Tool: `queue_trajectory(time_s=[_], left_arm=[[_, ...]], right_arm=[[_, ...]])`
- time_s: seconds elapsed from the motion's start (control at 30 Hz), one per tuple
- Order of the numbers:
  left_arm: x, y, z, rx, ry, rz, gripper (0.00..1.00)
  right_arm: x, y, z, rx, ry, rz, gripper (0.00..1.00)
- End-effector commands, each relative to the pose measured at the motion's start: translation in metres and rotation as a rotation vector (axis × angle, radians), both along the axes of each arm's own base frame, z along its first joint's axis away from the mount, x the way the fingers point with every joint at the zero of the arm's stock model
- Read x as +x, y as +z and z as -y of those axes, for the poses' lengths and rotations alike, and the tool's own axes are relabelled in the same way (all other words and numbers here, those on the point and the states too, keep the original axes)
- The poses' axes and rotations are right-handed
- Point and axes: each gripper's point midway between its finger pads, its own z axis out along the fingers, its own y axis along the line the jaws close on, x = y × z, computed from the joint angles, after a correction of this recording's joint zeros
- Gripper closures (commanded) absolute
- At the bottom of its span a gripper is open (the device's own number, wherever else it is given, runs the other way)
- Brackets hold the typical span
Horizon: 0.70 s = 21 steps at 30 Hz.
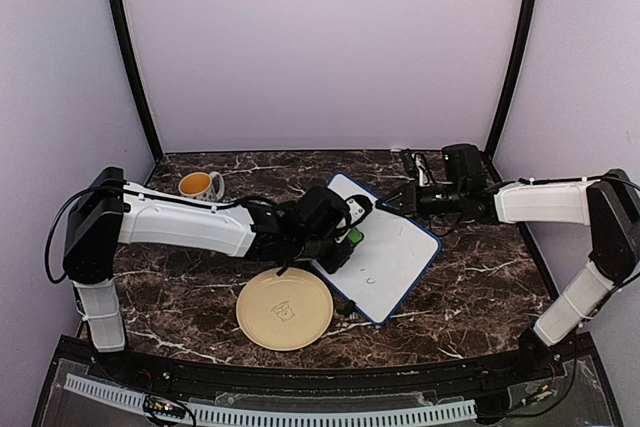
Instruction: Erase the whiteboard
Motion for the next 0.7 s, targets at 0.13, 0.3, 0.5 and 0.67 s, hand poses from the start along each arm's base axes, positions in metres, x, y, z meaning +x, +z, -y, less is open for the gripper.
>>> queue_trajectory(time_s=[0.13,0.3,0.5,0.67], left_arm=[[-0.071,-0.024,0.037,-0.002,-0.197,-0.029,0.98],[-0.094,-0.023,0.055,-0.018,-0.251,-0.039,0.98],[-0.085,-0.022,0.054,0.015,-0.219,-0.022,0.98],[-0.04,-0.019,0.023,0.01,-0.065,-0.056,0.99]], right_arm=[[0.0,-0.011,0.004,-0.029,-0.017,0.006,1.0],[0.0,-0.012,0.004,-0.029,-0.018,0.002,1.0],[0.001,-0.011,0.003,-0.025,-0.017,0.002,1.0],[0.0,-0.01,0.003,-0.023,-0.012,0.003,1.0]])
